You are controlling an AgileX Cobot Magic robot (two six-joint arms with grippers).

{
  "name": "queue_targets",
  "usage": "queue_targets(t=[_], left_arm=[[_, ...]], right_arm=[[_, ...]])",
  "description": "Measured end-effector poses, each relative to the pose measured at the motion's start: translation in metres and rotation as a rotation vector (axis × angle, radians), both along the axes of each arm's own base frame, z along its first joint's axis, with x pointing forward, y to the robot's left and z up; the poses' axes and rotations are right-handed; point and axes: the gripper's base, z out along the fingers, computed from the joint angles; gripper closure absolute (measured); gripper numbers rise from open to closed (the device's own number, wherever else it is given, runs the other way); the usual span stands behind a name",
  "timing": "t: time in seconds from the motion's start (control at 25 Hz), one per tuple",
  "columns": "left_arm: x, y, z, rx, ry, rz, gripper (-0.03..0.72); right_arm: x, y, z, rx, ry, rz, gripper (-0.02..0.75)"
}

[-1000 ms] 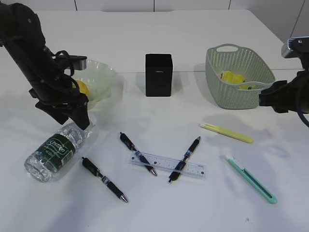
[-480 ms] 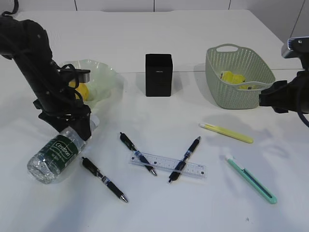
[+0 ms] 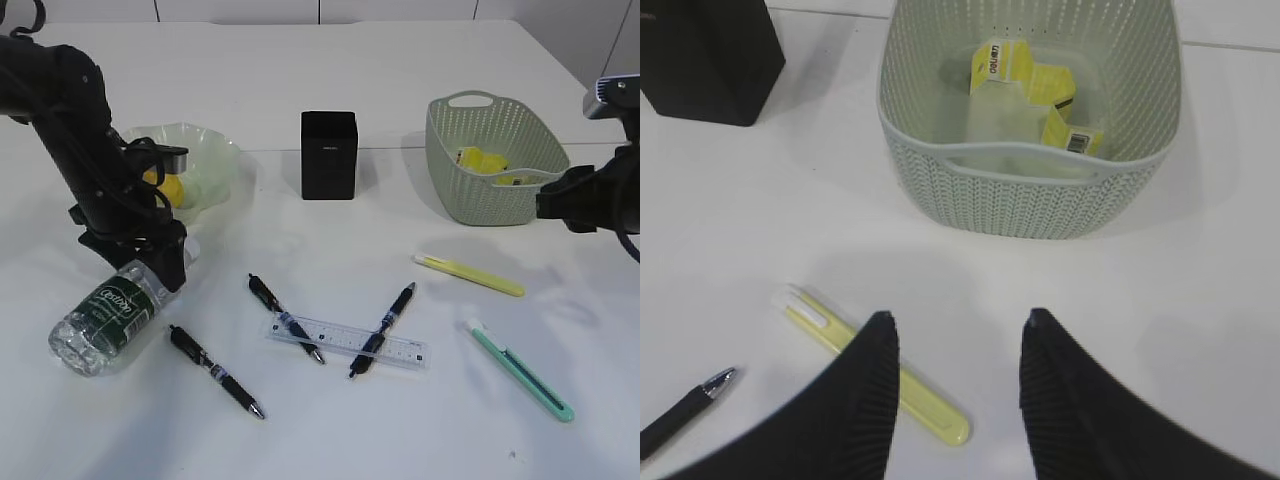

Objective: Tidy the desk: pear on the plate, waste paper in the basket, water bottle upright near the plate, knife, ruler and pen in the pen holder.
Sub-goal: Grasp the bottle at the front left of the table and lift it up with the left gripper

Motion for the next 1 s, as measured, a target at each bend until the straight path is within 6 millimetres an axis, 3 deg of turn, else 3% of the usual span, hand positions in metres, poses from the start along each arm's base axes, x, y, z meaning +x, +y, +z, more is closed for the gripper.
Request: queue_targets(t=[0.36,0.8,1.0], left_arm=[[0.000,0.001,-0.010,0.013,0.033,-0.009,0.130],[0.000,0.002,-0.013,0.027,0.047,-0.018,0.284],[-0.001,0.002,-0.013,0.027,0.049,-0.019,0.299]], right_arm=[[0.000,0.000,0.000,0.001,-0.003,0.001,0.435],[0.000,0.000,0.000,0.001,-0.004,0.001,0.435],[0.000,0.000,0.000,0.001,-0.004,0.001,0.435]])
